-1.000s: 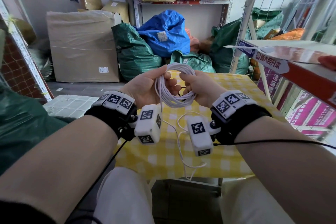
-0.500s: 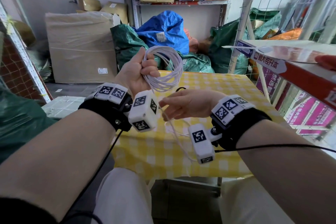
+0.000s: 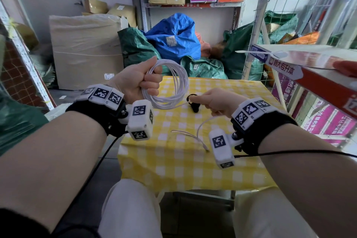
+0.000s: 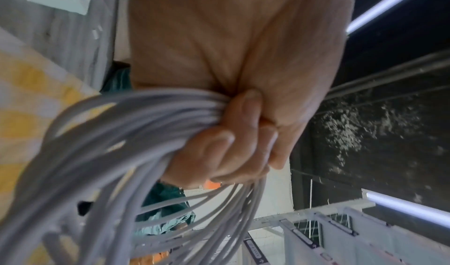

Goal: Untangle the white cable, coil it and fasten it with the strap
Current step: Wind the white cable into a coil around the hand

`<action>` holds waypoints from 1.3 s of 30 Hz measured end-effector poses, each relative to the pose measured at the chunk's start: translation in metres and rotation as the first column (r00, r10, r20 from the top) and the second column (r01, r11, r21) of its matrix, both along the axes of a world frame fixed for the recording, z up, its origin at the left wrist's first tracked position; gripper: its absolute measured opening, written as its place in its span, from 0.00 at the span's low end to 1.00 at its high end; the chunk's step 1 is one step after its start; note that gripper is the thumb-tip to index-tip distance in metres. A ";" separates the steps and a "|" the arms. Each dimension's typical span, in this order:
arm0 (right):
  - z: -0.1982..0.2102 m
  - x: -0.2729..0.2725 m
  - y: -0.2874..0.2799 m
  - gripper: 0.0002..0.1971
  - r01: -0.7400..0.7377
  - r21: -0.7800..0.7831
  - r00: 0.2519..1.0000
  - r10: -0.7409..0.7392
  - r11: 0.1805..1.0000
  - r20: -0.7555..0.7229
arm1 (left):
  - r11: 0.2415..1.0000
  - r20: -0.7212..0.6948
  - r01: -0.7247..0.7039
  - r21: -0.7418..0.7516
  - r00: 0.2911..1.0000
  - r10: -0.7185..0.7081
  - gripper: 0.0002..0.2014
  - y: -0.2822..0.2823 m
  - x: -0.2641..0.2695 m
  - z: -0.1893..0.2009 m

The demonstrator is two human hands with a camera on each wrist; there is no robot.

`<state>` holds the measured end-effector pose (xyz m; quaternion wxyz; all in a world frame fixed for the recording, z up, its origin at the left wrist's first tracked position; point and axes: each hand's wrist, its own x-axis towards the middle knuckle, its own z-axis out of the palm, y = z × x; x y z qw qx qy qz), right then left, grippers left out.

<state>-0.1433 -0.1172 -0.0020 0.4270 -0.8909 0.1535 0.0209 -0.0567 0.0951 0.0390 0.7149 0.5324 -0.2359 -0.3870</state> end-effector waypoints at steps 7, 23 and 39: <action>0.005 -0.005 -0.015 0.27 0.129 -0.213 0.990 -0.114 0.968 0.082 | 0.943 0.192 0.010 0.334 0.978 -0.078 0.20 0.003 -0.004 0.005; 0.019 -0.003 -0.019 0.34 0.318 -0.491 0.948 -0.283 0.811 0.147 | 0.515 0.435 -0.172 0.839 0.782 -0.446 0.21 -0.002 -0.016 0.002; 0.022 0.001 0.006 0.12 0.166 0.007 0.936 -0.160 0.986 0.314 | 0.731 0.562 -0.342 0.590 0.824 -0.068 0.20 -0.009 -0.007 -0.002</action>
